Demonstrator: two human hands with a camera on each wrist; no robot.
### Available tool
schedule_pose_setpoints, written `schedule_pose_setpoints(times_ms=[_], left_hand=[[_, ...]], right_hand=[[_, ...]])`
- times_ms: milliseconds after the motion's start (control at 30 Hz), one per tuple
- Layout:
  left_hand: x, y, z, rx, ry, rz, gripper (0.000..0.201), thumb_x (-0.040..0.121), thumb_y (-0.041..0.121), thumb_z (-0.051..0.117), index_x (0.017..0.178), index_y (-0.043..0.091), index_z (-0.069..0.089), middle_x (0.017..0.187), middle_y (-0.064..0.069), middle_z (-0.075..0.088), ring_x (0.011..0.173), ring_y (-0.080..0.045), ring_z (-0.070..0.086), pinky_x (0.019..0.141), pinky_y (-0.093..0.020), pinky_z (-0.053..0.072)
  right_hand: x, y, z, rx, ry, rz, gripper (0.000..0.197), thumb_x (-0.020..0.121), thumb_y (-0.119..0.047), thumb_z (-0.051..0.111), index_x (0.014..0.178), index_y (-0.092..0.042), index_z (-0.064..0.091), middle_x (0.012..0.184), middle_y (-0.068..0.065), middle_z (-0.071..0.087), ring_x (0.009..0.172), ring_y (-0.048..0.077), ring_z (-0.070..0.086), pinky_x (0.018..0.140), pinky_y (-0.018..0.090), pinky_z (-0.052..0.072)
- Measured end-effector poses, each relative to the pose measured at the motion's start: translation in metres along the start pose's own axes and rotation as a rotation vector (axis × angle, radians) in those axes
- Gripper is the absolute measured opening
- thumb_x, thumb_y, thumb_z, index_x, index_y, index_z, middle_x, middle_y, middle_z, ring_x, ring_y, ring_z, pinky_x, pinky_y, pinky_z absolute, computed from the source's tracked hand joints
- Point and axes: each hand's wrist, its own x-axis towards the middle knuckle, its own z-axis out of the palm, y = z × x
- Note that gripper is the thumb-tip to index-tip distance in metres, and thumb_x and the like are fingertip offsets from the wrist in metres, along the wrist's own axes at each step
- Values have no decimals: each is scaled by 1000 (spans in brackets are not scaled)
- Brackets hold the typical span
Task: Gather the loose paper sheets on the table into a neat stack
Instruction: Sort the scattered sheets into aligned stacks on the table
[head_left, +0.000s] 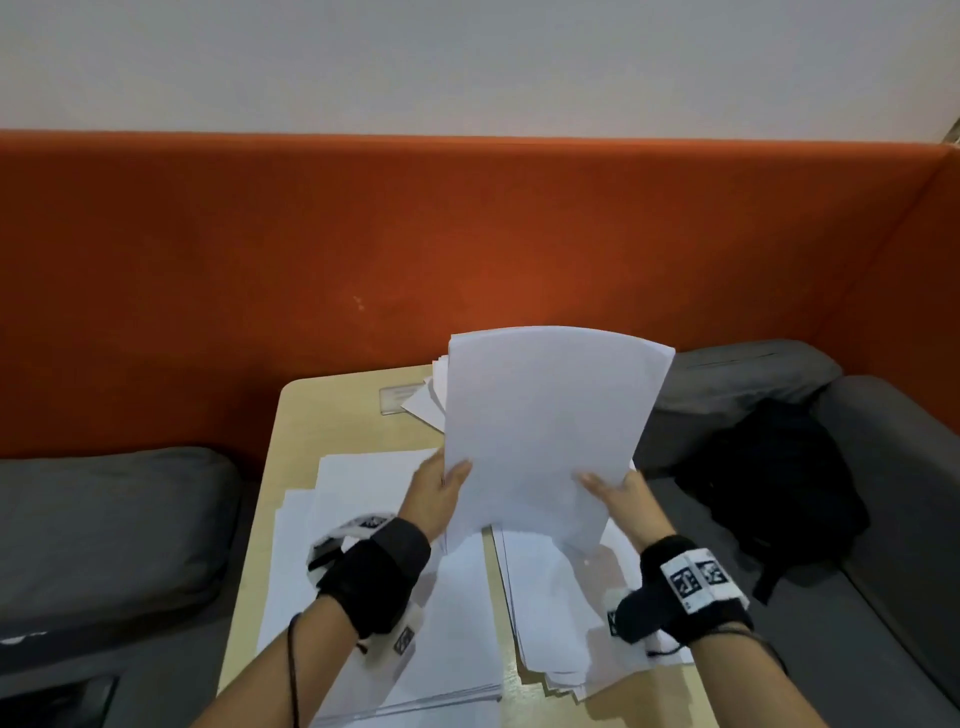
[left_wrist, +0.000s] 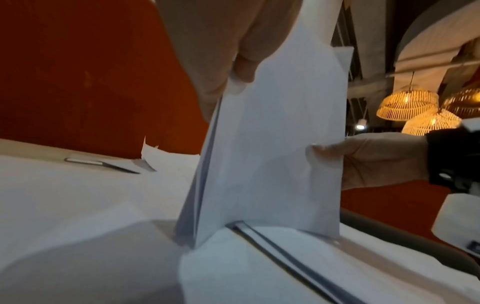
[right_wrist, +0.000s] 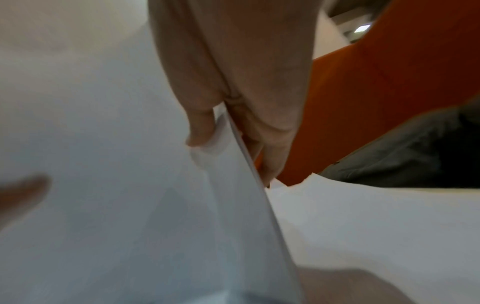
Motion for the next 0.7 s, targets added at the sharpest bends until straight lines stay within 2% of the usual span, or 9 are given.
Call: schedule_pose_setpoints(times_ms=[100,233,267,333,400,467,533,633,700], left_hand=[[1,-1,-4,40,26,-25,30,96,3,43,124,2,53,116,3,55,115,-19,54,83,-10,37],[14,28,-27,-40,78,50,29,92,-5,47,117,9,51,107,3,60,89,3,61,76,-10,47],[20,30,-35,-46,104,48,30,90,-7,48,114,11,50,105,0,61,87,1,62,74,-12,49],[26,29,-50,-14,155,-13,31,89,-8,48,112,14,50,106,-7,62,92,-14,61,74,-18,50],[24,20,-63,52,191,-81,30,89,-8,47,111,13,50,110,-11,61,99,-24,58,78,-24,49],[15,8,-73,137,228,-146,28,90,-8,45,115,5,51,110,-12,60,98,-23,55,73,-17,46],[2,-9,-80,234,266,-252,29,93,-7,41,120,-1,49,112,-12,56,98,-21,52,72,-17,40],[-10,-38,-92,350,343,-381,32,95,-6,38,125,-4,48,125,-22,53,112,-32,53,82,-27,37],[-15,-55,-100,412,392,-442,31,94,-6,39,124,-8,49,125,-26,54,112,-37,53,83,-31,38]], right_hand=[[-2,9,4,-11,48,44,9,88,-1,61,96,-4,62,100,16,66,89,26,63,59,10,49],[-4,-8,6,2,-45,-27,17,88,-1,59,105,-5,61,99,10,67,84,17,64,62,11,51],[-6,-11,9,-13,-116,-20,20,89,-2,59,108,-5,61,102,9,67,86,16,65,64,13,52],[-9,-11,17,-41,-230,30,24,89,-7,59,113,-7,59,108,12,67,92,22,66,72,26,54],[-12,-8,26,-69,-271,69,25,91,-8,57,117,-9,57,107,13,68,94,29,66,78,38,54],[-11,-3,35,-73,-281,117,20,94,-6,53,113,-6,55,99,17,67,87,32,64,80,42,52],[-10,2,45,-119,-333,158,11,95,-5,50,106,-2,52,86,16,65,74,27,61,73,37,51],[-13,10,61,-177,-430,212,4,95,-4,51,92,-5,48,59,0,57,54,11,55,56,21,50],[-14,15,73,-212,-458,242,22,93,-3,54,76,-10,42,39,-12,45,38,2,47,46,17,45]])
